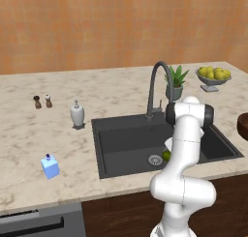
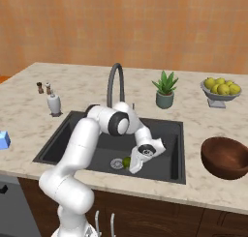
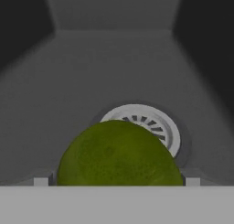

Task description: Pick the lime from the sink and place it in the bowl. Then pick the bowl and place it in the microwave. Then close the microwave door and press the start button.

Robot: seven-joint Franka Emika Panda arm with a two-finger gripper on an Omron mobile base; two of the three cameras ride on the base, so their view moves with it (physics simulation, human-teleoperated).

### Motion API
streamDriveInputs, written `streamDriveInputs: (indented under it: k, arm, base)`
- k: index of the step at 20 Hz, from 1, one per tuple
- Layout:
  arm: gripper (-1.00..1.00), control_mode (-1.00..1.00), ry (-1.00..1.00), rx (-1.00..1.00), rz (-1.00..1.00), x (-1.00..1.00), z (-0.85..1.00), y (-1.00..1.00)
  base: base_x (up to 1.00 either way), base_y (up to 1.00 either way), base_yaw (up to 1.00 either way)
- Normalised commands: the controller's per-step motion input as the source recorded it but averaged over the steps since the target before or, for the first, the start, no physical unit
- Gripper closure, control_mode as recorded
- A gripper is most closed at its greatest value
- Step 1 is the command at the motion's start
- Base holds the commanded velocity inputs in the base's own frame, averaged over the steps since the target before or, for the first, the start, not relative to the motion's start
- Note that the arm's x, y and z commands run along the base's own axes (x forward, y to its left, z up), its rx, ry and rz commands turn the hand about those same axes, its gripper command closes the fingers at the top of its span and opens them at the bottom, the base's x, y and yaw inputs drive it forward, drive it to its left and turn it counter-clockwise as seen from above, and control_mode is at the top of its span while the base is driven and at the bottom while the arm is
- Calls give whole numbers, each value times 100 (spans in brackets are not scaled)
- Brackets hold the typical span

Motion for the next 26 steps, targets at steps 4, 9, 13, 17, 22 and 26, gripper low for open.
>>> streamDriveInputs:
  k: [4, 9, 13, 17, 22, 26]
  arm:
    - [100, -100, 0, 3, 0, 0, -27, 16]
    - [100, -100, 0, 1, 0, -4, 2, 0]
    - [100, -100, 0, 0, 0, -39, 58, -5]
    - [100, -100, -6, 0, 0, -48, 98, -2]
    - [100, -100, -15, -1, 0, -55, 100, 0]
    - [100, -100, -14, -5, -2, -69, 100, 0]
  base:
    - [0, 0, 0]
    - [0, 0, 0]
    - [0, 0, 0]
    - [0, 0, 0]
    - [0, 0, 0]
    - [0, 0, 0]
